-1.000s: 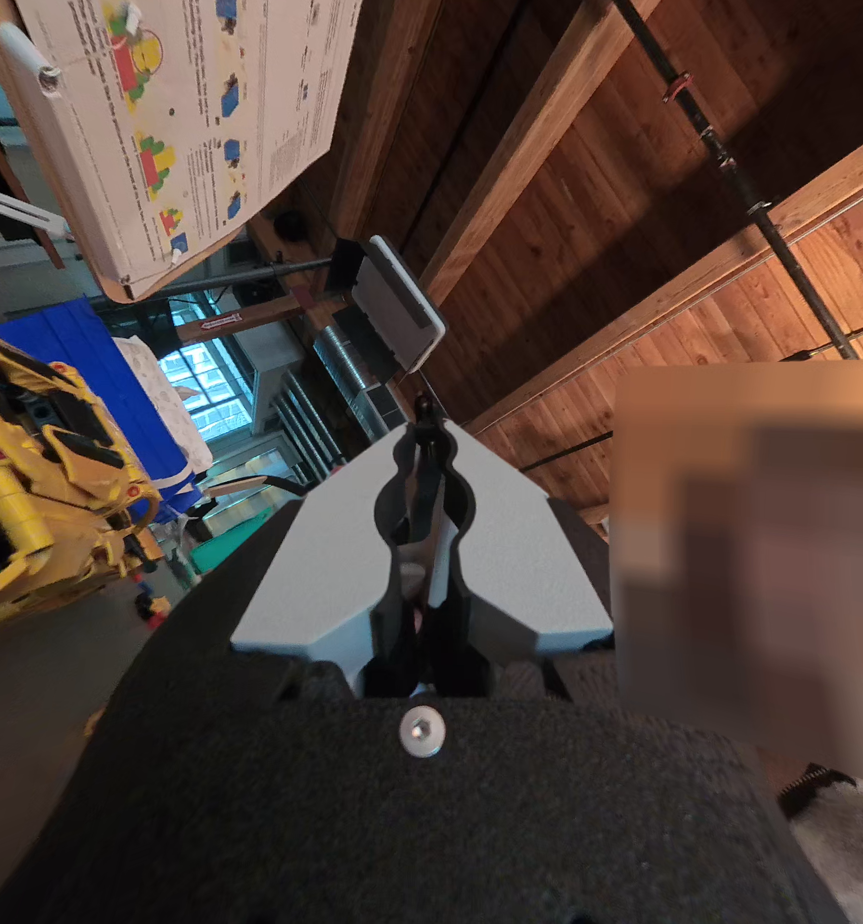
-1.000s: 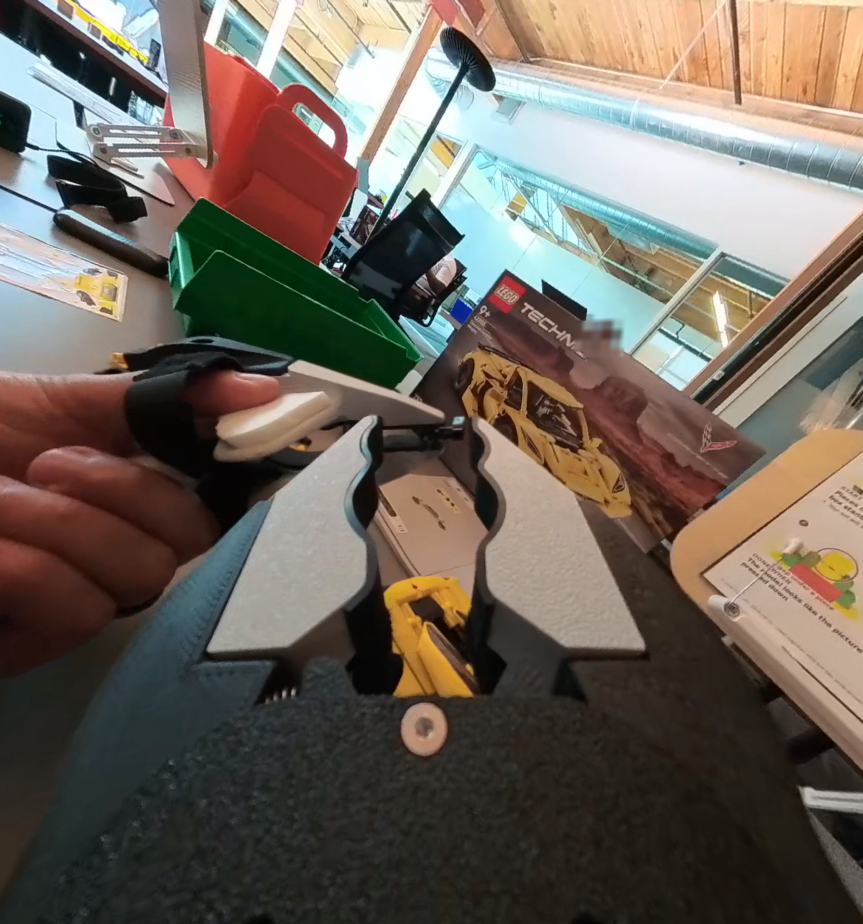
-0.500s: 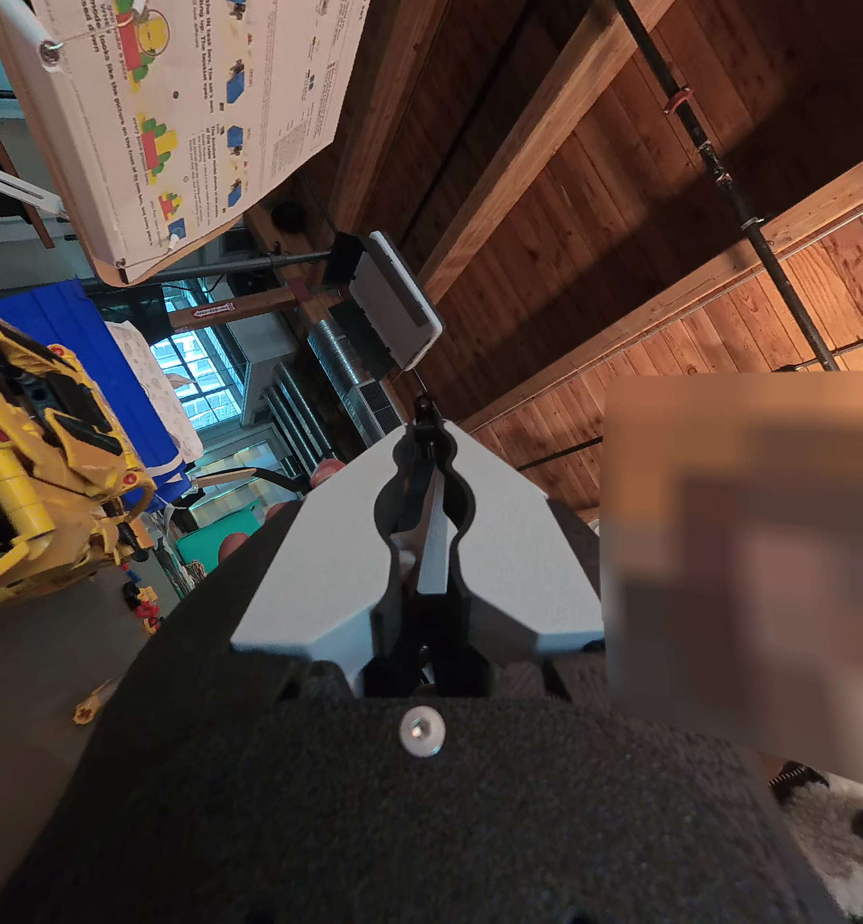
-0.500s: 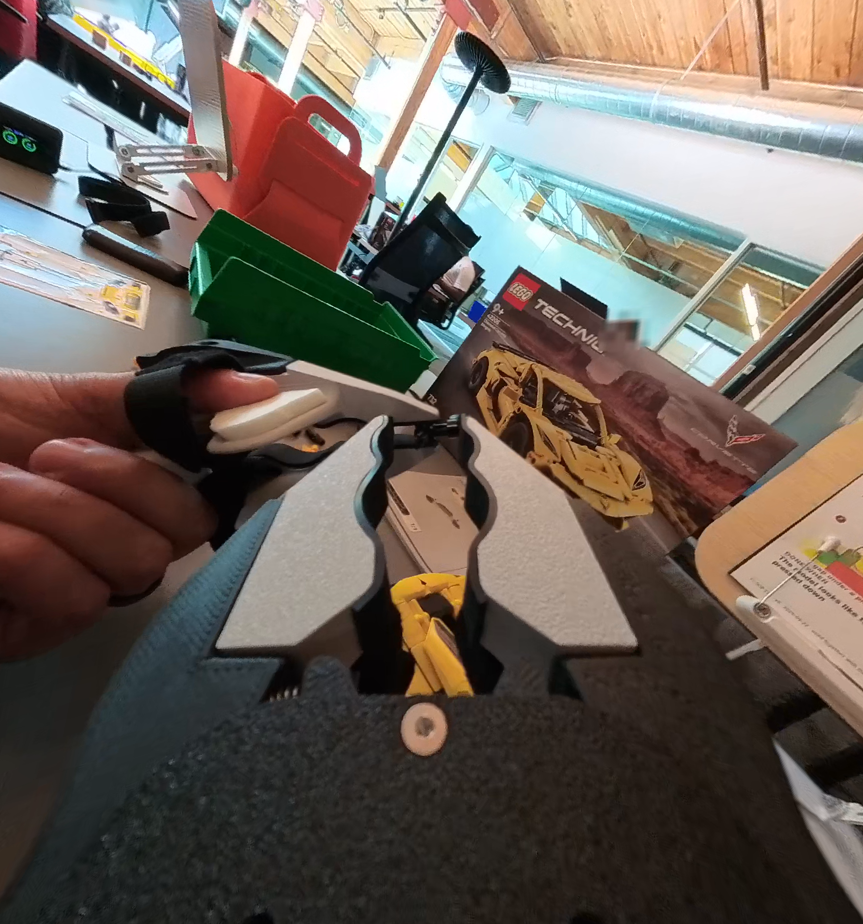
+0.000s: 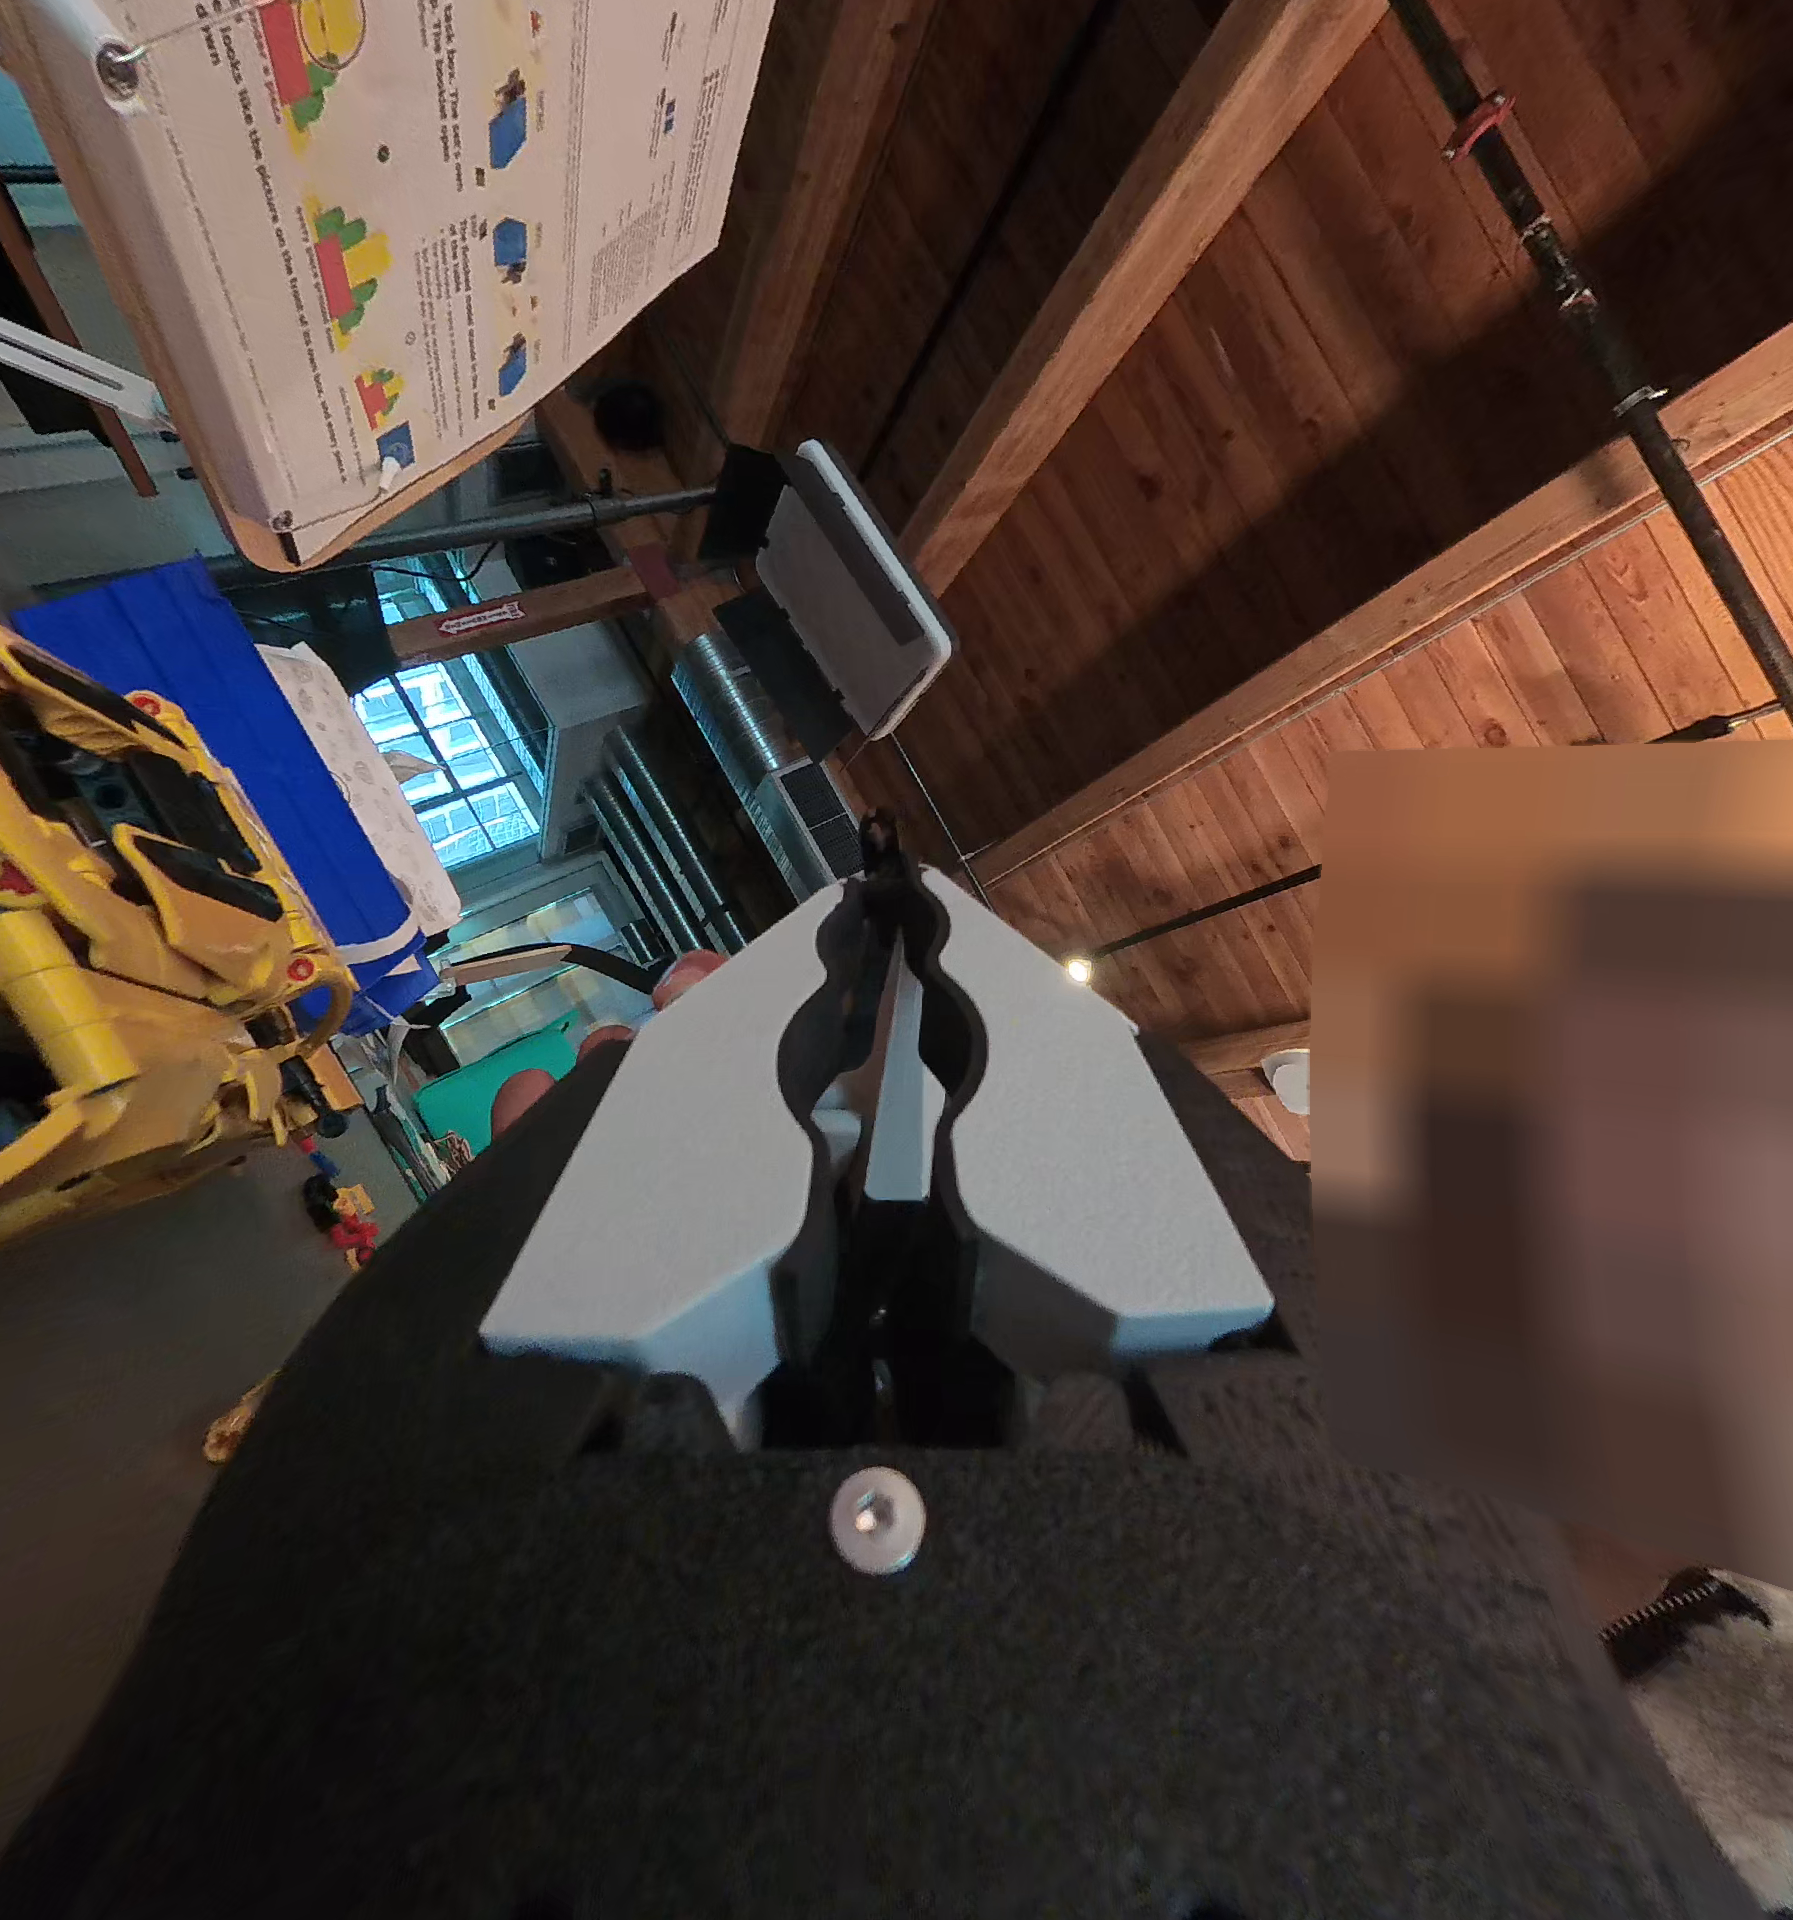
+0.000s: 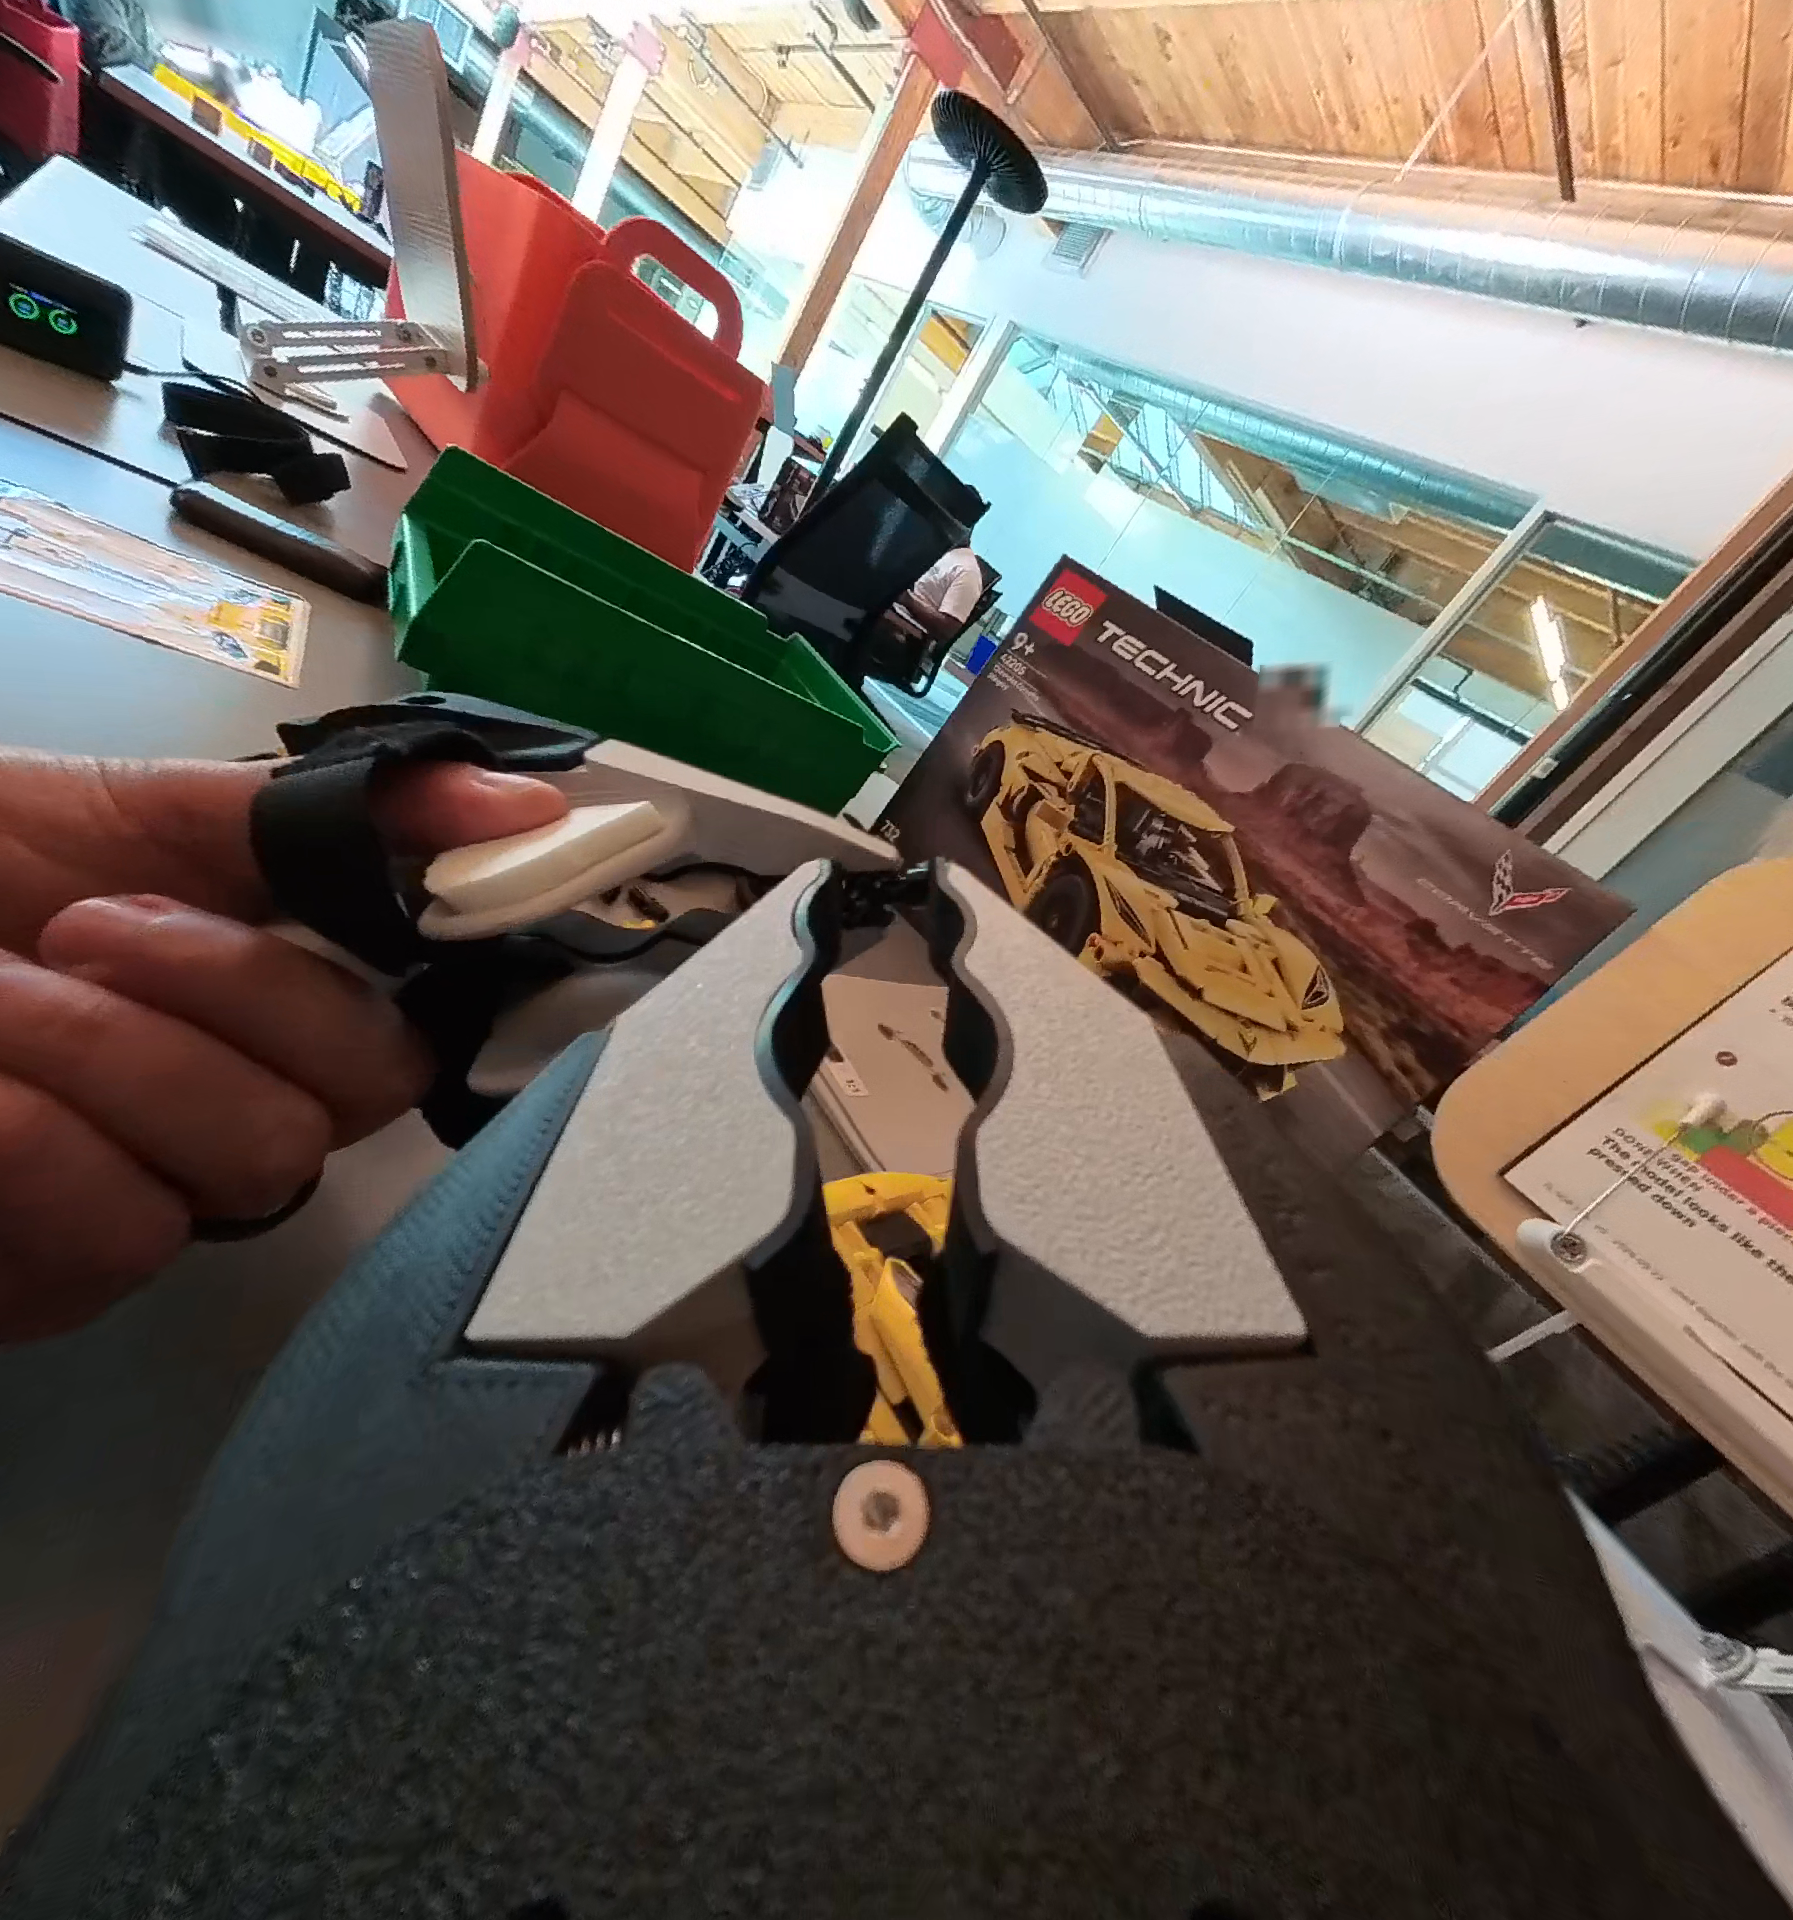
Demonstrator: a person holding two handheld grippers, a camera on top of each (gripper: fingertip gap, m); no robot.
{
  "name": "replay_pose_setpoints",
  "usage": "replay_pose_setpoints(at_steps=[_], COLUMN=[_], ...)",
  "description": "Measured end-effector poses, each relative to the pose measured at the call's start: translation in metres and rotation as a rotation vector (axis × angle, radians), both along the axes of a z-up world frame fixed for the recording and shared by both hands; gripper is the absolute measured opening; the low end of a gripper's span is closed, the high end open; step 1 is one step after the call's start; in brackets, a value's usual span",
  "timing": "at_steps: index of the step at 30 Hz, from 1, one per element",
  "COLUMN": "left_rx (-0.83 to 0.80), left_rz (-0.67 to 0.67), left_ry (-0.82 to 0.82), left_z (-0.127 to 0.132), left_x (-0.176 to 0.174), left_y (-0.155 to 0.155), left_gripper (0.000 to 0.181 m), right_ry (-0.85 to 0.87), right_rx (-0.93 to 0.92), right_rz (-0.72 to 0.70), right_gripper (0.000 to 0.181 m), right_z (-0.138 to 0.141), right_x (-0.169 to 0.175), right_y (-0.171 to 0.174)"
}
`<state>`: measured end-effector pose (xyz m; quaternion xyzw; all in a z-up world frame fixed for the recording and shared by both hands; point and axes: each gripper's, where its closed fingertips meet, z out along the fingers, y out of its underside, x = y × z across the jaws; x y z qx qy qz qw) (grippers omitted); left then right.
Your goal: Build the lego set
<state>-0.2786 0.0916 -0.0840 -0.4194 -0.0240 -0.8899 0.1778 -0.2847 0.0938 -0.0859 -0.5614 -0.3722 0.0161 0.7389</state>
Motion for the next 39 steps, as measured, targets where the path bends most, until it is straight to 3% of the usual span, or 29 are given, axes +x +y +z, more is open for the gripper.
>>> replay_pose_setpoints(at_steps=[8,12,15,18,26,39], left_rx=[0.034,0.048,0.055,0.087,0.047,-0.001], left_rz=[0.017,0.067,0.087,0.093,0.025,-0.041], left_ry=[0.051,0.121,0.125,0.145,0.067,0.025], left_z=[-0.002,-0.009,-0.009,-0.007,-0.004,-0.005], left_x=[0.003,0.003,0.000,0.002,0.003,0.005], left_y=[0.000,0.006,0.008,0.005,0.001,-0.001], left_gripper=[0.007,0.007,0.007,0.007,0.006,0.006], right_ry=[-0.048,-0.091,-0.186,-0.152,-0.088,-0.091], right_rx=[0.005,-0.012,-0.006,-0.008,0.054,0.061], right_rz=[0.029,-0.048,-0.131,-0.124,-0.062,-0.036], right_gripper=[0.015,0.016,0.025,0.033,0.016,0.015], right_z=[0.000,-0.006,-0.014,-0.012,-0.002,-0.004], right_x=[0.003,0.004,0.008,0.009,0.003,0.005], right_y=[0.000,0.005,0.010,0.010,-0.001,-0.001])
